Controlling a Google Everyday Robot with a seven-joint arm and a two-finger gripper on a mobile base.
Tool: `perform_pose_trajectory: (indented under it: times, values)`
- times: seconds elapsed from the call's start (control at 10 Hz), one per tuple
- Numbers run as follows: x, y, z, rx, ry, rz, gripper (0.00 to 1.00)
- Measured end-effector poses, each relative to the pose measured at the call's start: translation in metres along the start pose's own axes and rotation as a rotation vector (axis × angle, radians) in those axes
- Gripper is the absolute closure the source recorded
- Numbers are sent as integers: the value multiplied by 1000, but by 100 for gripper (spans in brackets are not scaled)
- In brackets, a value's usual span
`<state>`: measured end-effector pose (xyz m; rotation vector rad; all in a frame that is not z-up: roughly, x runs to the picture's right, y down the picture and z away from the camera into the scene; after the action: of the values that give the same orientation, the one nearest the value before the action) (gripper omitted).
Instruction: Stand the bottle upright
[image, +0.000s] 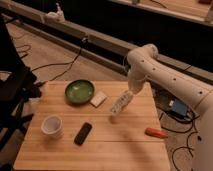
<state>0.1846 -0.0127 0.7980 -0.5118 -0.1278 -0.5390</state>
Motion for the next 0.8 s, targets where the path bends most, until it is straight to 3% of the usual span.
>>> perform_pose_trajectory:
  times: [0.8]
  values:
    - [2,-1,-2,3,6,7,100]
